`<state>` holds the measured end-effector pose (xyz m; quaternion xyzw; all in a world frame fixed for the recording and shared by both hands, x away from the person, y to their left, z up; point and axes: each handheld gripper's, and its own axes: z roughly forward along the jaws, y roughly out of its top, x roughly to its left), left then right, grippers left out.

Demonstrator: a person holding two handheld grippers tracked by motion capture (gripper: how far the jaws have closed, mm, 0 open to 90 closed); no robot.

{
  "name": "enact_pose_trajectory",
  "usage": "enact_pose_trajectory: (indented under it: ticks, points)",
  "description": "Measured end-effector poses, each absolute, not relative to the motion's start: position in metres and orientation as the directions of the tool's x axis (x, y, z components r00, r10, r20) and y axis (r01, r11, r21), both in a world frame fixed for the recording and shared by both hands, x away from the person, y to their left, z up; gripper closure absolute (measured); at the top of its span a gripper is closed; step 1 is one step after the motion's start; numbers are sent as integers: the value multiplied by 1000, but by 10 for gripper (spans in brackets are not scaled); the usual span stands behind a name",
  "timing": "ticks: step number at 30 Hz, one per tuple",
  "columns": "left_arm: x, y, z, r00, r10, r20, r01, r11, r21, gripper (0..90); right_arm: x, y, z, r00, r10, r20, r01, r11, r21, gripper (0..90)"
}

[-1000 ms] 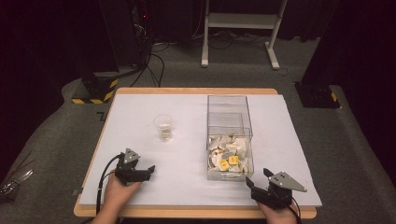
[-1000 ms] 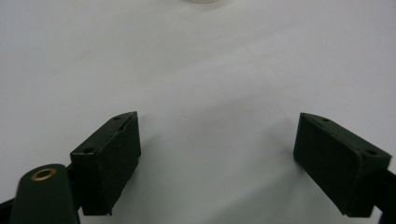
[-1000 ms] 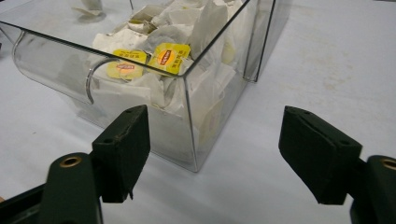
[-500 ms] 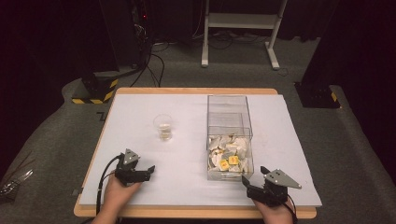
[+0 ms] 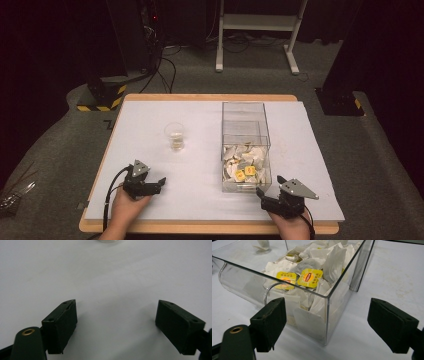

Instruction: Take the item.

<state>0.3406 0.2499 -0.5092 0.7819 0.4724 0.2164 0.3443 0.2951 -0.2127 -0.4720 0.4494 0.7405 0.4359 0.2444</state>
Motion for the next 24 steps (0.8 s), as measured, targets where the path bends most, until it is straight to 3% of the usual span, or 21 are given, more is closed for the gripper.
enact_pose_trajectory:
  ticks: [24]
  points:
    - [340, 250, -510, 453, 891, 5, 593, -306, 745, 189, 325, -215, -472, -412, 911, 23, 435, 174, 884, 151]
